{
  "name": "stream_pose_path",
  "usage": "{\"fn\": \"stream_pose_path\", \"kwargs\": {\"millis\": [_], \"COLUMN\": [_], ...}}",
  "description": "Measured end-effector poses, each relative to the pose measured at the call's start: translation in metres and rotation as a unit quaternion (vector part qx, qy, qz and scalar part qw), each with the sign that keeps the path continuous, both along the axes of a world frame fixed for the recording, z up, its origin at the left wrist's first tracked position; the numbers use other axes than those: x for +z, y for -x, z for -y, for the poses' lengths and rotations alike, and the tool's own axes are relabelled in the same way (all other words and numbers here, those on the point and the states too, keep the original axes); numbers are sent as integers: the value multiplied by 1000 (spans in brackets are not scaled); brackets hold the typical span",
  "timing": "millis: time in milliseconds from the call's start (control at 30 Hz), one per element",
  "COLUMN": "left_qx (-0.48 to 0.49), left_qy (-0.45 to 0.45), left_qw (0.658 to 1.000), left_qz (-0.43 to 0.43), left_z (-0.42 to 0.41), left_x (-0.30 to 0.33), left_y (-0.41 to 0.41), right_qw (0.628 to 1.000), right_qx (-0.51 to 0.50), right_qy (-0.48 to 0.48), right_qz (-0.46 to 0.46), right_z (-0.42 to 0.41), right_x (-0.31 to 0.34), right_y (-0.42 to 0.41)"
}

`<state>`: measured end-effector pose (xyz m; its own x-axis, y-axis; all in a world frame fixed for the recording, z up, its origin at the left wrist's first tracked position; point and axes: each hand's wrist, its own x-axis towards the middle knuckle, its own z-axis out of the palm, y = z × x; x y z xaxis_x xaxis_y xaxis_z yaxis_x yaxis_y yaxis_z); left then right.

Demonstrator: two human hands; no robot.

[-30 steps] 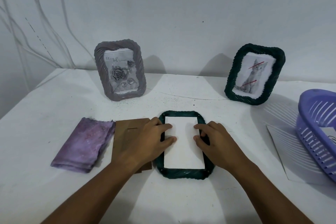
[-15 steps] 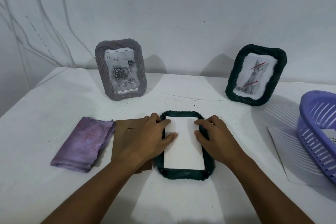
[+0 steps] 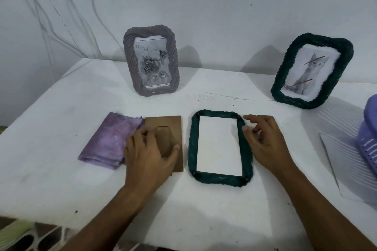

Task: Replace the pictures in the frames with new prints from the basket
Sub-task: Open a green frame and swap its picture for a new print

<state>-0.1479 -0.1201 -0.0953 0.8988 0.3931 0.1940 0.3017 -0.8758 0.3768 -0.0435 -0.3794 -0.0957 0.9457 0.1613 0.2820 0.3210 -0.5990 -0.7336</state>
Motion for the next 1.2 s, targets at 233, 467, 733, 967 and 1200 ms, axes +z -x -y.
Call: {"fn": "stream_pose_path", "kwargs": {"millis": [233, 467, 733, 967, 1200], "left_qx": [68, 81, 49, 17, 0], "left_qy": [44, 161, 233, 280, 217], "left_qw": [997, 982, 967, 960, 975], "left_qz": [9, 63, 92, -7, -45], "left_z": [15, 18, 24, 82, 113], "left_x": [-8, 2, 41, 45, 34], "left_y": [14, 18, 11, -1, -13], "right_qw": [1000, 999, 999, 1000, 1000], "right_qx": [5, 20, 13, 12, 14], "right_qy": [15, 39, 24, 7, -2], "right_qz": [-3, -1, -25, -23, -20], "right_z": [1, 1, 3, 5, 5], "right_x": [-2, -4, -5, -6, -6], "right_y": [3, 5, 3, 0, -3]}}
